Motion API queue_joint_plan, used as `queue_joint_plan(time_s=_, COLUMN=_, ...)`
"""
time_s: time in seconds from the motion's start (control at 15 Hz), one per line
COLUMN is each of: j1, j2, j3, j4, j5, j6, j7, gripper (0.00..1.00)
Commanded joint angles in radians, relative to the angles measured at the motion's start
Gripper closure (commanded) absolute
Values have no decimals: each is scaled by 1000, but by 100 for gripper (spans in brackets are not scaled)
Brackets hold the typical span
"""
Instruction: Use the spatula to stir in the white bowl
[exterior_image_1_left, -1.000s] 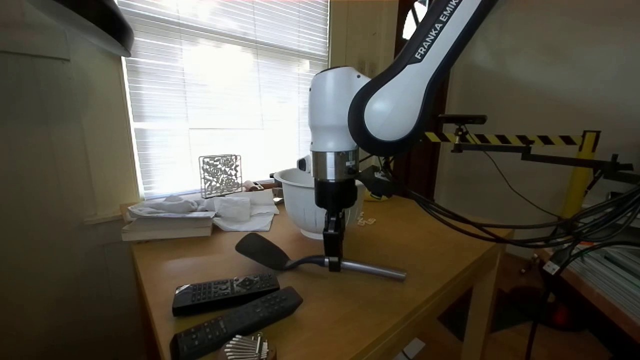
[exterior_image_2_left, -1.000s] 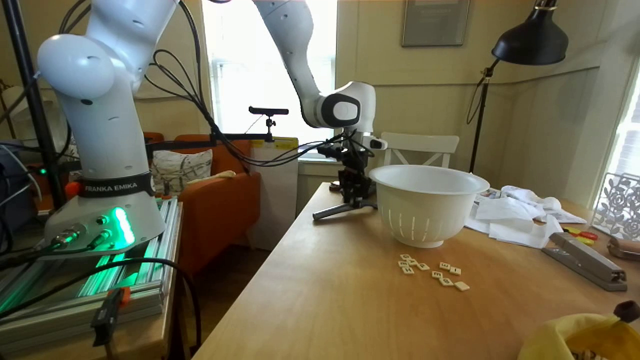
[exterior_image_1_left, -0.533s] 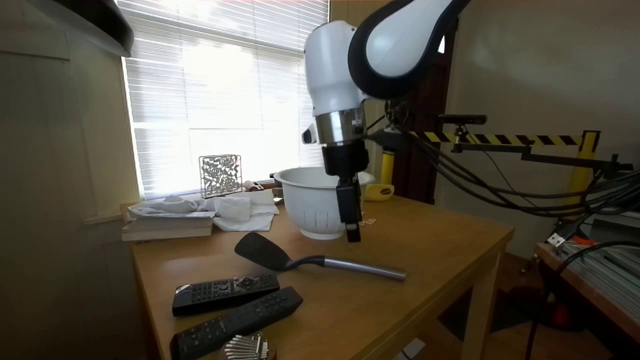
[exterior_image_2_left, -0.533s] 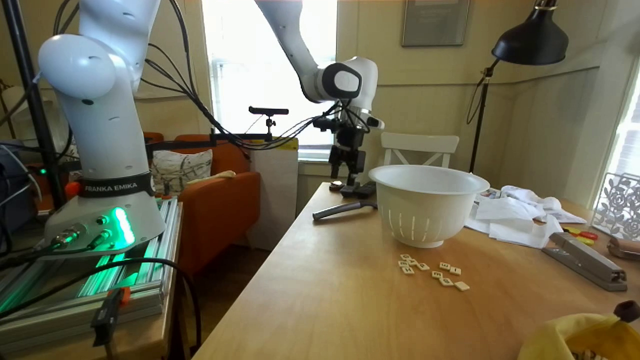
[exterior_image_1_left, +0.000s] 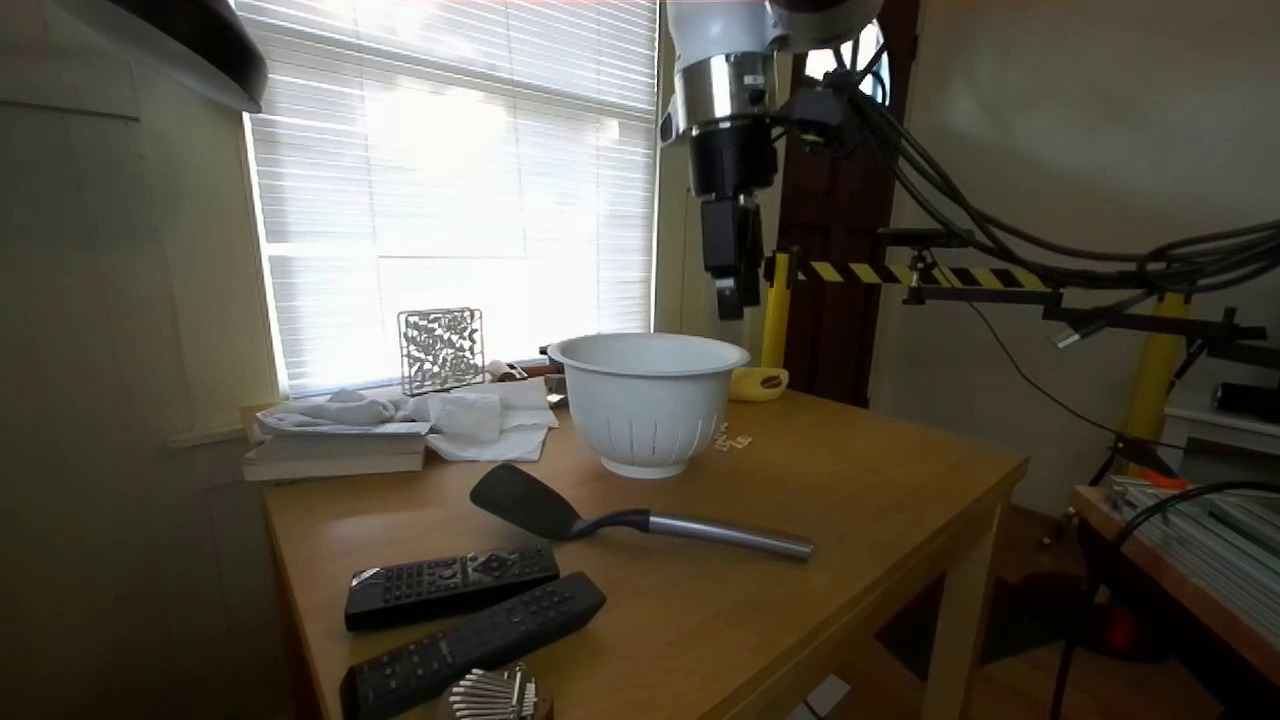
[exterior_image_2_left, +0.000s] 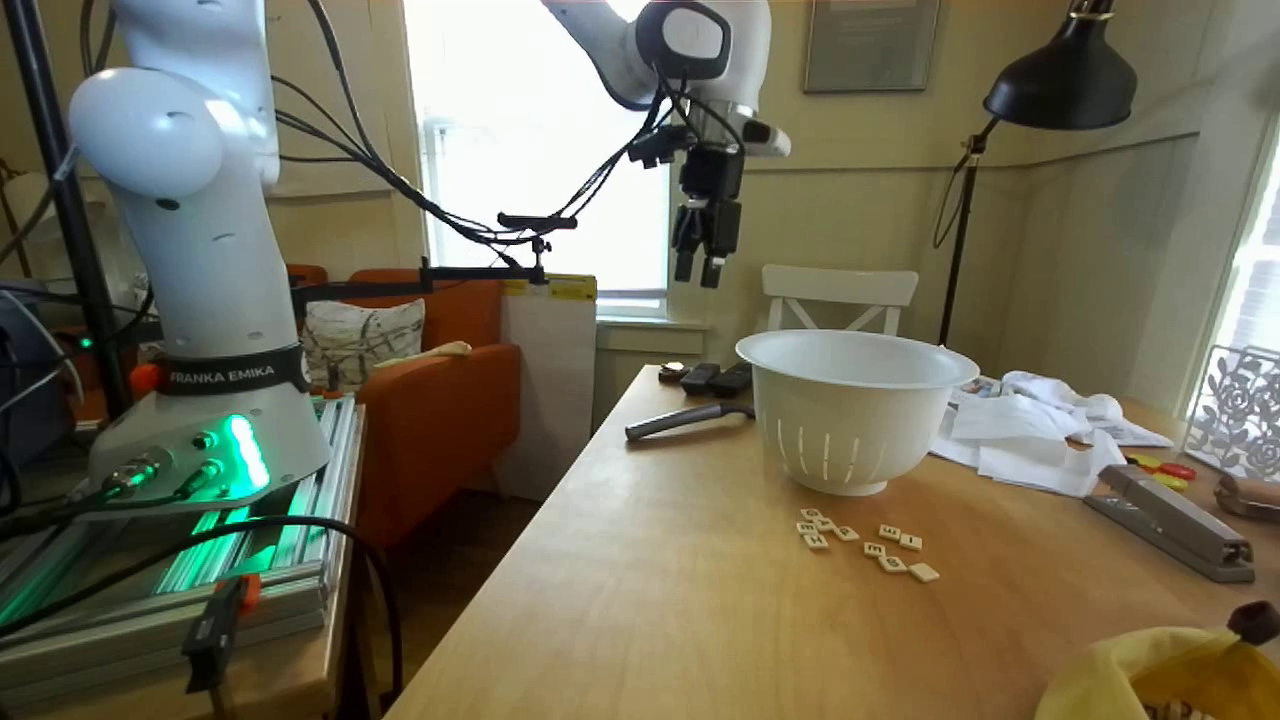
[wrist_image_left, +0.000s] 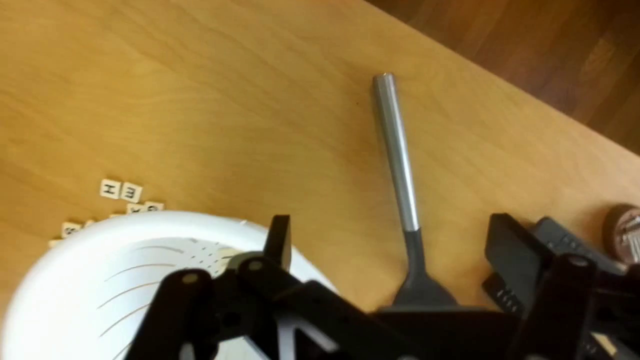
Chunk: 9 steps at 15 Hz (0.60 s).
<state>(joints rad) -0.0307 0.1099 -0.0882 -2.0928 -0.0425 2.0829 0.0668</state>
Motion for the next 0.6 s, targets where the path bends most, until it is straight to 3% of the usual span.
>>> queue_joint_plan(time_s=0.0, j1=-80, j2=-111, j3=-59, j4=18, j5=12, j6=-14, j7=22, gripper=0)
queue_joint_plan(time_s=0.13, j1=-131, j2=-133, j3=-103, j4=72, j5=30, j6=-21, j7=15, gripper=0)
queue_joint_plan(time_s=0.2, j1=-105, j2=-109, j3=-74, j4=39, j5=4, j6=-3, j7=8, gripper=0)
queue_joint_plan(time_s=0.53, j1=-112, j2=-110, j3=-72, j4=42, j5=4, j6=-7, j7=-2, gripper=0)
